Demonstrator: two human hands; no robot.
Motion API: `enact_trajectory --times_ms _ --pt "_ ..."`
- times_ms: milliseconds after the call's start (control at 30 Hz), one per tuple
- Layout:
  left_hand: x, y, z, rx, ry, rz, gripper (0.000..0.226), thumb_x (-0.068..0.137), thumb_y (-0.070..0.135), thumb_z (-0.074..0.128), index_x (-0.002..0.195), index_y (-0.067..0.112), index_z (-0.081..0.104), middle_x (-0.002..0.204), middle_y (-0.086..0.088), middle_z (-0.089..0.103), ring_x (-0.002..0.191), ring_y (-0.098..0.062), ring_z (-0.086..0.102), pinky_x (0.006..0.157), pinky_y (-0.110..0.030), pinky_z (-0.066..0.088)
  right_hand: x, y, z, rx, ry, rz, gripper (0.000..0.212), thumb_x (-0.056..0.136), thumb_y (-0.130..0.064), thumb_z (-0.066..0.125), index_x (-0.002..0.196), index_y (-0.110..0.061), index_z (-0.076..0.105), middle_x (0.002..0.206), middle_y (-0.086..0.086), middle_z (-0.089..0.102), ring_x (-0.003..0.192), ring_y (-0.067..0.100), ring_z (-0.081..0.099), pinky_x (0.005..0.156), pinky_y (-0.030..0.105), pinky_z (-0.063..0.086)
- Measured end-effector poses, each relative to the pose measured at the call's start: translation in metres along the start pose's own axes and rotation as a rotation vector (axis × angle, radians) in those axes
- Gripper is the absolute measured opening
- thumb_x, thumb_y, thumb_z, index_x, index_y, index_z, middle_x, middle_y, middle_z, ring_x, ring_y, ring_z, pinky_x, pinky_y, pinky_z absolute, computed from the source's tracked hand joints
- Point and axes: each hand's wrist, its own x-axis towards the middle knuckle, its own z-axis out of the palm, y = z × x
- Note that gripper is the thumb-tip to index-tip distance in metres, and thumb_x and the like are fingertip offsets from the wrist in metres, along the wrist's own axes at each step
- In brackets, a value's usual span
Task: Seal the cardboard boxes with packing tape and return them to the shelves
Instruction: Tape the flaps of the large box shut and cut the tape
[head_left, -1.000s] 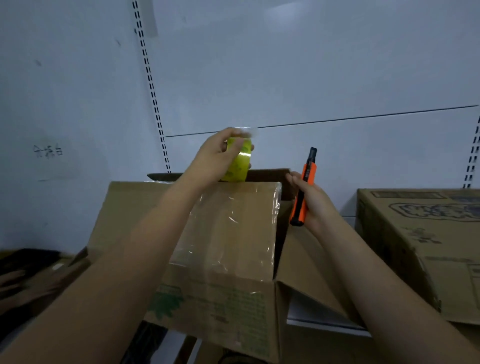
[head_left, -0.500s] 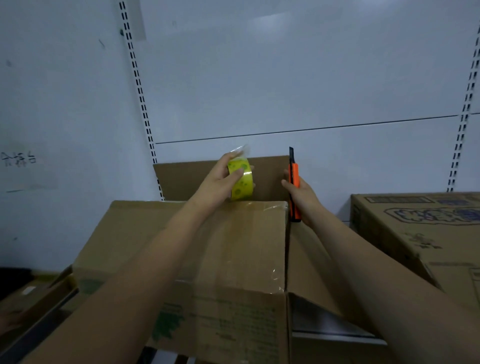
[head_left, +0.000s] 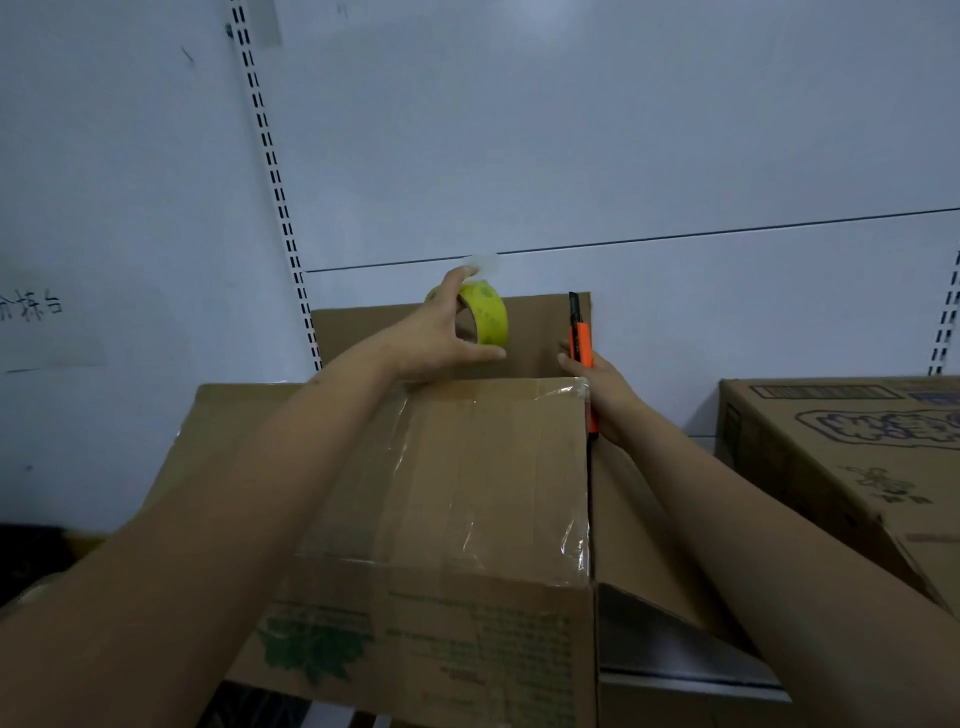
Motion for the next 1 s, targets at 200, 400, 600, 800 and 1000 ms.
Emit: enact_trajectory --times_ms 200,400,600,800,1000 --pt "0.013 -0.002 -0.004 0.313 -0.204 -0.034 0.124 0.056 0.054 0.084 0.147 0.051 0.000 0.133 -0.009 0.057 0.112 -0.025 0.064 0.098 -0.050 0.052 0.006 0.009 -0.002 0.015 0.007 0.027 0.048 0.102 -0.025 0.055 0.148 -0.013 0.043 0.150 0.008 0.046 0.137 0.022 0.046 0.115 0.039 0.037" --pt "-0.021 0.049 -0.050 0.332 -0.323 0.014 0.120 0.076 0.031 0.085 0.153 0.030 -0.007 0.142 0.004 0.049 0.130 -0.016 0.053 0.109 -0.034 0.045 0.010 0.010 -0.008 -0.036 -0.032 0.066 0.064 0.093 -0.038 0.064 0.151 -0.023 0.040 0.145 0.007 0.052 0.131 0.025 0.052 0.114 0.048 0.039" --pt "-0.150 0.068 -0.037 0.454 -0.327 -0.010 0.137 0.071 0.055 0.084 0.152 0.035 -0.024 0.147 -0.004 0.050 0.113 -0.008 0.060 0.094 -0.020 0.048 -0.019 -0.006 -0.002 0.030 -0.006 0.127 0.059 0.102 -0.035 0.054 0.154 -0.022 0.032 0.156 0.003 0.036 0.137 0.027 0.041 0.107 0.045 0.043" --pt "-0.226 0.034 0.045 0.086 -0.231 0.199 0.137 0.064 0.054 0.089 0.151 0.046 -0.016 0.161 0.029 -0.013 0.148 0.009 0.002 0.124 -0.028 0.016 -0.107 -0.034 0.002 0.326 0.159 0.157 0.042 0.104 -0.017 0.050 0.144 -0.014 0.037 0.148 0.014 0.041 0.131 0.040 0.050 0.082 0.047 0.058" --pt "-0.235 0.012 0.068 -0.094 -0.023 0.238 0.136 0.058 0.052 0.092 0.144 0.061 -0.013 0.160 0.025 -0.023 0.151 0.001 -0.006 0.123 -0.031 0.010 -0.241 -0.038 -0.031 0.121 0.583 0.163 0.012 0.098 -0.011 0.049 0.102 -0.005 0.058 0.081 0.012 0.065 0.042 0.010 0.057 0.039 0.021 0.042"
